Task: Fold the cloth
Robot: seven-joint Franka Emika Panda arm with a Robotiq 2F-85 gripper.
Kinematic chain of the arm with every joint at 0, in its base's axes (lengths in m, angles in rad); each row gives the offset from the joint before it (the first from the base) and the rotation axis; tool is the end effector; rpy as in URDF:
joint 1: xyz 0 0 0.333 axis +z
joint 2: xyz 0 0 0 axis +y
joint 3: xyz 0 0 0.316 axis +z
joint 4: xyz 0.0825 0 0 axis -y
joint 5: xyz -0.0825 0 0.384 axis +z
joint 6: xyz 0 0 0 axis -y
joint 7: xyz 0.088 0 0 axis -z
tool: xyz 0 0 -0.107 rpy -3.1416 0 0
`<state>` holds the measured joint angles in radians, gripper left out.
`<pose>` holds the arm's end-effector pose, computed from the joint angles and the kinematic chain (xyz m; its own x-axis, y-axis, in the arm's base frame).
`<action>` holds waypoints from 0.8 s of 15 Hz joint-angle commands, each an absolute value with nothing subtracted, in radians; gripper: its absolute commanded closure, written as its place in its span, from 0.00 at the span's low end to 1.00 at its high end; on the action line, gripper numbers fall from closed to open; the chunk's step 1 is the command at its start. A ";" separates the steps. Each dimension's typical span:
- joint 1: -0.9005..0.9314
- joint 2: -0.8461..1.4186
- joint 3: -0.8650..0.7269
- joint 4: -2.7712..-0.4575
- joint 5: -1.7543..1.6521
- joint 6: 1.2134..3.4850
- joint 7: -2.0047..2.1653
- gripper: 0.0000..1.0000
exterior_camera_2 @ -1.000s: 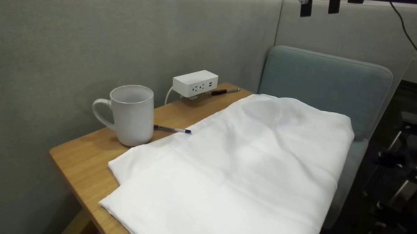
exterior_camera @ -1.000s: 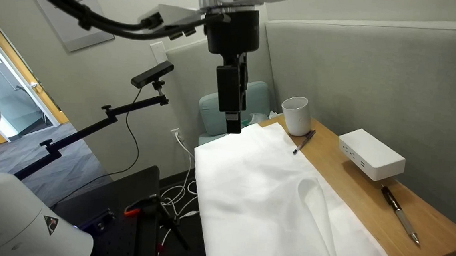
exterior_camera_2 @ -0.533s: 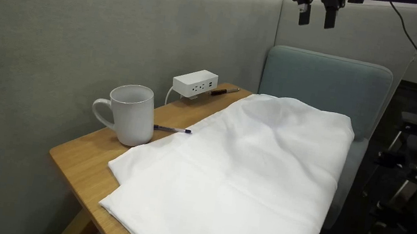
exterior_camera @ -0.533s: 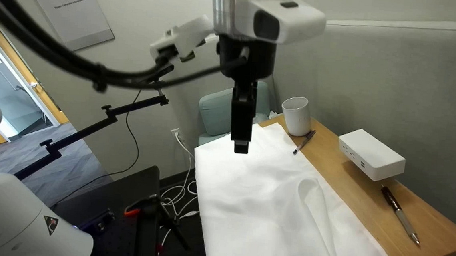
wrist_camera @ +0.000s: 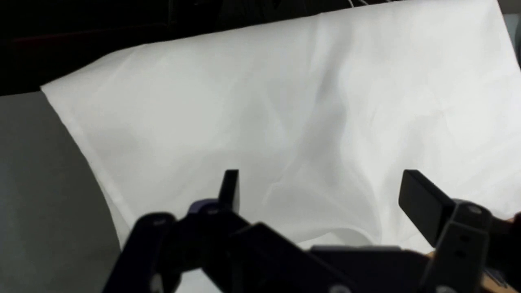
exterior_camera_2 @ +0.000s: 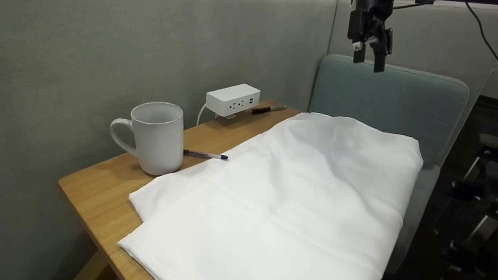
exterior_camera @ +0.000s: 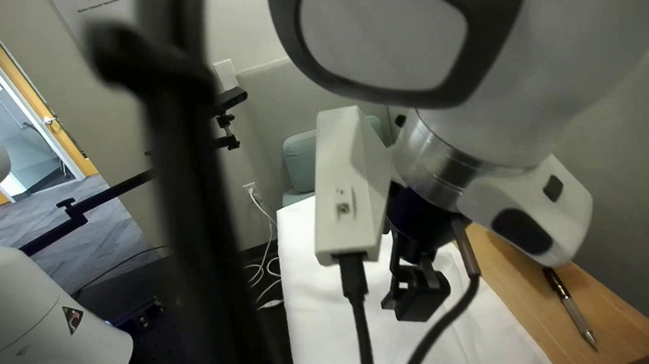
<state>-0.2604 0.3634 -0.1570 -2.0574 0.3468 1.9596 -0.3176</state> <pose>0.5019 -0.1982 0.2337 0.9007 -0.2243 -0.3721 -0.3466 -0.8873 -0.3041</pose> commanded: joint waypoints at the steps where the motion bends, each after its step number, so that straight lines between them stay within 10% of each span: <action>1: -0.300 0.513 -0.122 -1.923 0.391 1.931 -0.344 0.00; 12: -0.324 0.597 -0.079 -1.916 0.414 2.111 -0.359 0.00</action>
